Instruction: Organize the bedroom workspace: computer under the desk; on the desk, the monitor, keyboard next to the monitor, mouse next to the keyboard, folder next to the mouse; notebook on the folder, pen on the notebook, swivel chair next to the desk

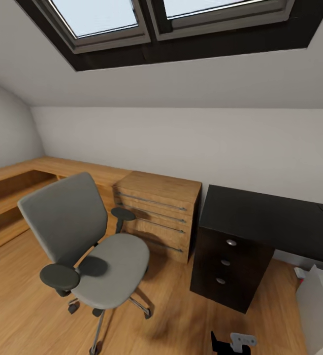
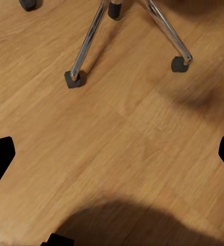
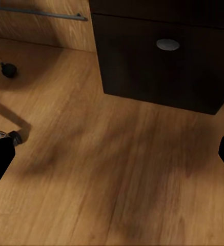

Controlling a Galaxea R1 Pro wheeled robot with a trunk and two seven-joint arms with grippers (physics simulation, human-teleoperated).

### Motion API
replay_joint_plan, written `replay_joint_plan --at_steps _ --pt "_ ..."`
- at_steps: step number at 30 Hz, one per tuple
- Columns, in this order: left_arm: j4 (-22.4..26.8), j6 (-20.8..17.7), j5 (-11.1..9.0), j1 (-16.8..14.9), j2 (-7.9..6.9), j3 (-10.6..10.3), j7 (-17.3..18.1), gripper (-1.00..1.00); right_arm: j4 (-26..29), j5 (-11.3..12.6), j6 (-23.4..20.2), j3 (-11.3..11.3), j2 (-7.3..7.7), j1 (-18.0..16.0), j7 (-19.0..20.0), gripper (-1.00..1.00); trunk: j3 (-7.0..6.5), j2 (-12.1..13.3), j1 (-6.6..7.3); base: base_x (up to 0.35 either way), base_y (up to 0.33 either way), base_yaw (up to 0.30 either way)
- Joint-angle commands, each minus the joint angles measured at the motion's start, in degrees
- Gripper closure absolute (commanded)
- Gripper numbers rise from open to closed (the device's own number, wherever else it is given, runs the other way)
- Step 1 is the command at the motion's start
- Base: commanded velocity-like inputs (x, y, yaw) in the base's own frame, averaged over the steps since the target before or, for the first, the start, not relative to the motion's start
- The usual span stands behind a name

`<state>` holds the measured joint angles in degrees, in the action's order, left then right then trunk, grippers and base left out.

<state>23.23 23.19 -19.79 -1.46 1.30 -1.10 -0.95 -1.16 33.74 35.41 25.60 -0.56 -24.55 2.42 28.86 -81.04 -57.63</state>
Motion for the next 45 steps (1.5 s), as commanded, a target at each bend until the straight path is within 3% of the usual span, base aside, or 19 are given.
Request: replay_joint_plan --at_steps 1,20,35,45 --pt "0.0 0.2 -0.2 0.0 0.00 -0.1 -0.1 -1.00 -0.1 0.6 0.2 0.4 0.01 -0.1 0.2 -1.00 -0.03 0.0 0.00 0.000 0.000 0.022" --pt "0.0 0.1 -0.2 0.0 -0.10 -0.1 -0.1 -1.00 -0.2 0.5 0.0 0.4 0.18 0.0 0.1 -1.00 -1.69 0.0 0.00 0.000 0.000 0.004" --pt "-1.9 0.1 0.0 0.0 -0.08 -0.4 0.0 -1.00 -0.2 0.4 -0.4 0.5 -0.07 0.7 0.0 -1.00 -1.81 0.0 0.00 0.000 0.000 0.035" --pt "-3.4 0.1 0.1 0.0 0.09 -0.4 0.2 -1.00 -0.2 0.4 -0.3 0.6 -0.14 0.9 -5.0 -1.00 -2.17 0.8 0.44 0.000 0.000 0.249"
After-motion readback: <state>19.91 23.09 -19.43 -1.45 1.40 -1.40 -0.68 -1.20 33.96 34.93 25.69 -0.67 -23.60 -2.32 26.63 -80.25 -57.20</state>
